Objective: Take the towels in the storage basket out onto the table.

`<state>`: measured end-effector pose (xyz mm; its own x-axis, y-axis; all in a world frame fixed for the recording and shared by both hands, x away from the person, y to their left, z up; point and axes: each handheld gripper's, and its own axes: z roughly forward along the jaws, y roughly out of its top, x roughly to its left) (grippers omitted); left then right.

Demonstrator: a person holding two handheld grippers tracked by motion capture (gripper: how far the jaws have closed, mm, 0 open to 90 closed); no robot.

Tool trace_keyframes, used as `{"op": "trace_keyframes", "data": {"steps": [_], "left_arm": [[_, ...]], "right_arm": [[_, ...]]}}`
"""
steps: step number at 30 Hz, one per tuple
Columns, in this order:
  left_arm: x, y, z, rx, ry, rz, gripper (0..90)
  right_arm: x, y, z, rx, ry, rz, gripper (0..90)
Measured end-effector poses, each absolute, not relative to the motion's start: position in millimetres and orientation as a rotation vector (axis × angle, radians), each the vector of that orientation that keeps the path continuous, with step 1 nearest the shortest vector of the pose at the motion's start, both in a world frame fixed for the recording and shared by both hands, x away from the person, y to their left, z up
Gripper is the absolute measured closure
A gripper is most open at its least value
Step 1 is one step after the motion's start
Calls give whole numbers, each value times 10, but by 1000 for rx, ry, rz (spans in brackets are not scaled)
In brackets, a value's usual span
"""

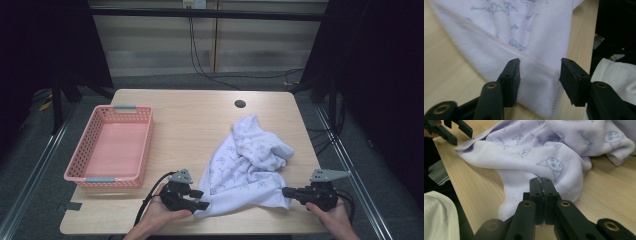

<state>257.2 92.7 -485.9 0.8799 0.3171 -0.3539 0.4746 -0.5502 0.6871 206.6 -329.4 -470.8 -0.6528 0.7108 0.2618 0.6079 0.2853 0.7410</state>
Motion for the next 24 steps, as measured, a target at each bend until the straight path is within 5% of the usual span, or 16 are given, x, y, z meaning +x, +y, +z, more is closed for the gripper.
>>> {"op": "trace_keyframes", "data": {"steps": [6, 12, 16, 24], "left_arm": [[2482, 770, -4910, 2295, 507, -164, 425], [2517, 878, -4859, 2261, 532, -91, 866], [2631, 1122, -4709, 2087, 629, -116, 878], [2701, 1484, -4663, 2048, 769, -51, 880]], "right_arm": [[2110, -3265, -4726, 1243, 2427, 1290, 891], [2131, -3252, -4698, 1242, 2414, 1309, 891], [2130, -3282, -4666, 1241, 2389, 1325, 892], [2195, -3308, -4759, 1265, 2433, 1256, 891]]}}
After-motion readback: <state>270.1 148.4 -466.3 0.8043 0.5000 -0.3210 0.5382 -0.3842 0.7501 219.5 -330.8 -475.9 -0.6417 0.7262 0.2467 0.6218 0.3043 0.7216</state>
